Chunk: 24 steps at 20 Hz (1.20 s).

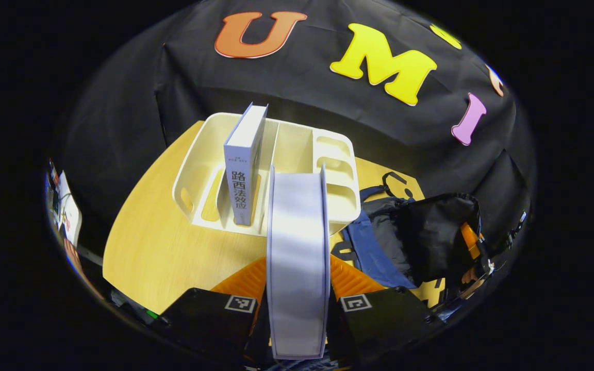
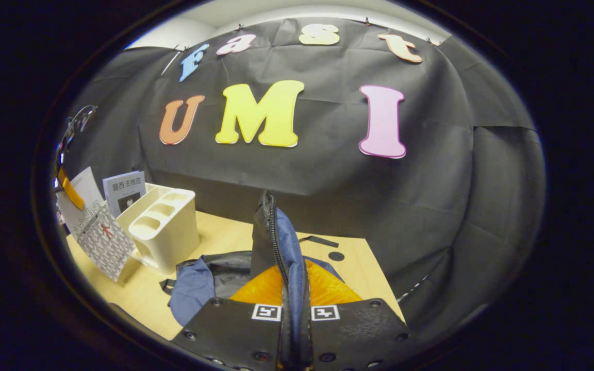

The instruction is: Open the schoolbag, grab two books from the bookshelf and put them into the schoolbag.

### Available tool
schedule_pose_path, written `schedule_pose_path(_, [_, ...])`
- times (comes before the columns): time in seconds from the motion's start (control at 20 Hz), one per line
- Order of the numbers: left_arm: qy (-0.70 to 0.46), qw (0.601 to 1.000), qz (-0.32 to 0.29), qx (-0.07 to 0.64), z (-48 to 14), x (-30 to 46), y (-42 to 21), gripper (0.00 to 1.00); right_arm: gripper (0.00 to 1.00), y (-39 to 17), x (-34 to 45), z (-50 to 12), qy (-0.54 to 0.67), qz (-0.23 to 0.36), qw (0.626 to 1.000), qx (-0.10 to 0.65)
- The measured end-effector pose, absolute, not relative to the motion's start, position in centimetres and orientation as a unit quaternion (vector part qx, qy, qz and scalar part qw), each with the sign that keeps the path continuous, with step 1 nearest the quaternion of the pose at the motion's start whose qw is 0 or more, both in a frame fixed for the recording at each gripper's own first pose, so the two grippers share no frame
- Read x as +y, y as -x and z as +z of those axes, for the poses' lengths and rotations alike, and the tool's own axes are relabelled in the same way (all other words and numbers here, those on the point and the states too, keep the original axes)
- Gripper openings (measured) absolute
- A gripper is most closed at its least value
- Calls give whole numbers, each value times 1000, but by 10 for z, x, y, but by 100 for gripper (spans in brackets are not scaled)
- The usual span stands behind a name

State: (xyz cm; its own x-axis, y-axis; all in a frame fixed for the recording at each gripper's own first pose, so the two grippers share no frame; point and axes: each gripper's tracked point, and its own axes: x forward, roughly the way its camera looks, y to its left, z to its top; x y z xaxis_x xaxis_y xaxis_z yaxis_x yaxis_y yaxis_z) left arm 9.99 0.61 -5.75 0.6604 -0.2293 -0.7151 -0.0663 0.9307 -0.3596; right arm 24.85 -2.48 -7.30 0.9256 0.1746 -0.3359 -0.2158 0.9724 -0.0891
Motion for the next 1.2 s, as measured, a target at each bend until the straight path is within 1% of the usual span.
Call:
schedule_pose_path(0.3, [198,898,-54,390,-61,-4,-80,45,7,-252,-18,-73,77,100,977,172])
schedule_pose_path(0.4, [199,897,-75,387,-61,-25,-72,46,7,-253,-15,-72,80,101,976,175])
schedule_pose_path(0.55, [205,893,-126,380,-56,-71,-66,46,6,-254,-12,-70,84,103,976,174])
schedule_pose_path(0.6, [211,891,-142,377,-53,-88,-68,44,6,-254,-12,-69,85,104,976,174])
schedule_pose_path(0.75, [229,884,-183,365,-48,-135,-78,45,6,-256,-11,-65,86,110,976,169])
schedule_pose_path(0.95, [263,865,-230,360,-53,-192,-99,45,6,-257,-17,-63,82,114,975,171])
schedule_pose_path(1.05, [286,857,-238,357,-59,-208,-113,46,6,-259,-18,-60,79,116,975,172])
schedule_pose_path(1.2, [321,848,-229,353,-77,-222,-139,45,6,-260,-23,-53,75,119,976,169])
